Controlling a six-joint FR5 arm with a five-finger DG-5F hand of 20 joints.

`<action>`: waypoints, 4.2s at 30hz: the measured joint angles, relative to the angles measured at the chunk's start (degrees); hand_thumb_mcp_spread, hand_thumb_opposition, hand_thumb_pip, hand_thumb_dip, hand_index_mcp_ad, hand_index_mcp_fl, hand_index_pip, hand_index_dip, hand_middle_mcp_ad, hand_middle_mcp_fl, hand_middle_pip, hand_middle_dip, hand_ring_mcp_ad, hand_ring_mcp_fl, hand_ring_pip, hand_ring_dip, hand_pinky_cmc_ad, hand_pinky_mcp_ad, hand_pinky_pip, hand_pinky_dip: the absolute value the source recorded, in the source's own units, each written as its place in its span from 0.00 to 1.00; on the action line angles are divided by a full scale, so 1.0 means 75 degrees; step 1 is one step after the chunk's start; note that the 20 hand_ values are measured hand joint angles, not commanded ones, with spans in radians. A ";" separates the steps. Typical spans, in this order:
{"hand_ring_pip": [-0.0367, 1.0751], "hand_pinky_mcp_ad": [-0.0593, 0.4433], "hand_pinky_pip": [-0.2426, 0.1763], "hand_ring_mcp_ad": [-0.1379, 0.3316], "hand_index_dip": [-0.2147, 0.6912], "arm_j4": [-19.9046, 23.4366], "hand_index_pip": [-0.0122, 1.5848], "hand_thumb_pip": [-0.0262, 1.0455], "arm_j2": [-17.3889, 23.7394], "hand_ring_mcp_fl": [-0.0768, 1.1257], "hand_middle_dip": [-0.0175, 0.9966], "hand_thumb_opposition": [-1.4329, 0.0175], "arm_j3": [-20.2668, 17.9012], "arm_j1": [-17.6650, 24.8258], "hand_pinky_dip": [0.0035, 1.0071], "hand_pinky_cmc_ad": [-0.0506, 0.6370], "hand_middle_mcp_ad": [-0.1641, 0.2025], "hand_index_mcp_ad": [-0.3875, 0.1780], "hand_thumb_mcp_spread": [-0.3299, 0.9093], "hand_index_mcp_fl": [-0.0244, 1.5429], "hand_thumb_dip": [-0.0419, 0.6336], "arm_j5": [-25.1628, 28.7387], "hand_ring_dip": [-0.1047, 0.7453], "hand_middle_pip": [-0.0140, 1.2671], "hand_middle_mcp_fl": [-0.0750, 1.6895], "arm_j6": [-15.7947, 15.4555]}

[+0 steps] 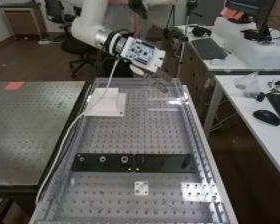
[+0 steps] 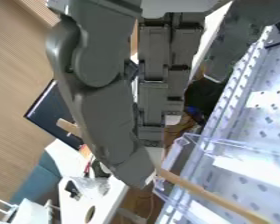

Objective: Grab the chopstick and place it in the clear container

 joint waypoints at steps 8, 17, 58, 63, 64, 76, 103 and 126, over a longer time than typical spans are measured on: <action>0.14 0.64 0.62 0.28 0.62 -0.0305 0.22 0.46 -0.0168 0.62 0.62 0.21 0.0071 -0.0061 0.15 0.75 0.65 0.54 0.90 0.85 0.51 -0.0033 0.66 0.14 0.82 0.0325; 0.14 0.65 0.62 0.28 0.62 -0.1091 0.22 0.46 -0.0545 0.63 0.62 0.21 0.0430 -0.0149 0.15 0.75 0.65 0.54 0.90 0.84 0.51 -0.0063 0.68 0.14 0.82 0.1055; 0.16 0.65 0.64 0.10 0.61 -0.2310 0.11 0.56 -0.1371 0.59 0.61 0.36 0.1565 -0.0413 0.16 0.73 0.35 0.54 0.71 0.67 0.57 -0.0493 0.76 0.14 0.77 0.1315; 0.15 0.65 0.64 0.06 0.60 -0.2288 0.09 0.56 -0.1376 0.58 0.61 0.38 0.1541 -0.0414 0.17 0.68 0.31 0.54 0.70 0.65 0.57 -0.0484 0.76 0.13 0.75 0.1308; 0.15 0.65 0.64 0.07 0.60 -0.2275 0.08 0.56 -0.1374 0.58 0.61 0.38 0.1530 -0.0413 0.18 0.67 0.30 0.54 0.70 0.63 0.57 -0.0491 0.76 0.13 0.73 0.1309; 0.10 0.64 0.58 0.34 0.60 -0.1878 0.05 0.56 -0.1139 0.34 0.60 0.40 0.1302 -0.0465 0.19 0.63 0.52 0.53 0.66 0.55 0.57 -0.0568 0.68 0.11 0.61 0.1023; 0.11 0.68 0.41 0.45 0.76 0.0914 0.02 0.36 0.1889 0.08 0.44 0.50 -0.1192 -0.1328 0.29 0.60 0.56 0.50 0.53 0.28 0.28 -0.1947 0.49 0.09 0.19 -0.4611; 0.11 0.72 0.40 0.48 0.51 0.2319 0.02 0.43 0.2042 0.06 0.29 0.51 -0.0734 -0.2148 0.20 0.60 0.60 0.47 0.39 0.05 0.14 -0.3259 0.33 0.10 0.12 -0.8313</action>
